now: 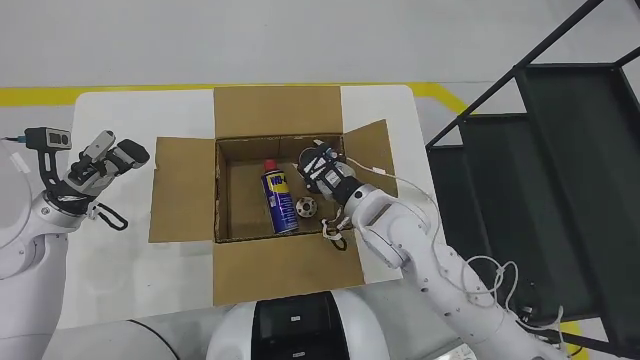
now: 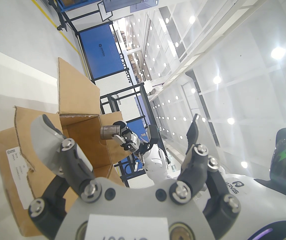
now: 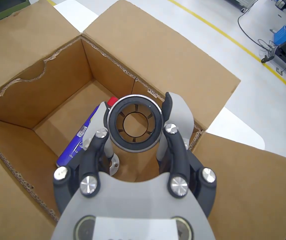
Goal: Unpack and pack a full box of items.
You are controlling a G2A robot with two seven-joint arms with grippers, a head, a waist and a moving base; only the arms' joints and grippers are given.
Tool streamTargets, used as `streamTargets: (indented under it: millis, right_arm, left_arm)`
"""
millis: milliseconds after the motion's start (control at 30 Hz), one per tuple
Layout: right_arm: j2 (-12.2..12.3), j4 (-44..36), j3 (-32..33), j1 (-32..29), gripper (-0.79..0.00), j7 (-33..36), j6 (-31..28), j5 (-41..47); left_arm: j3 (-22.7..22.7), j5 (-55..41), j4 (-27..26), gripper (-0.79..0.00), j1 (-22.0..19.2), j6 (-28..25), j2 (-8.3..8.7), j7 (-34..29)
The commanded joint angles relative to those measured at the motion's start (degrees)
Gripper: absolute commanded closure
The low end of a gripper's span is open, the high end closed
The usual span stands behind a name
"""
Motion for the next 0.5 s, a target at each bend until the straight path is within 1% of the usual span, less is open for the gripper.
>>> streamTargets:
  millis: [0,167,267,367,467]
  right_arm:
    - [0.0,0.0,0.0,0.0,0.0,0.0,0.0,0.0]
    - [-0.02,0.11,0.03,-0.09,0.0,-0.36,-0.17,0.3]
    - [-0.27,2.27,-0.38,0.82,0.0,0.86,-1.12,1.15]
    - [-0.99,5.74,-2.42,3.61,0.0,2.31,-2.55,2.8]
    - [-1.99,10.64,-4.61,7.19,0.0,2.96,-2.57,4.52]
  left_arm:
    - [0.0,0.0,0.0,-0.785,0.0,0.0,0.0,0.01]
    - [0.0,0.0,0.0,-0.785,0.0,0.0,0.0,0.01]
    - [0.0,0.0,0.0,-0.785,0.0,0.0,0.0,0.01]
    - [0.0,0.0,0.0,-0.785,0.0,0.0,0.0,0.01]
    - [0.0,0.0,0.0,-0.785,0.0,0.0,0.0,0.01]
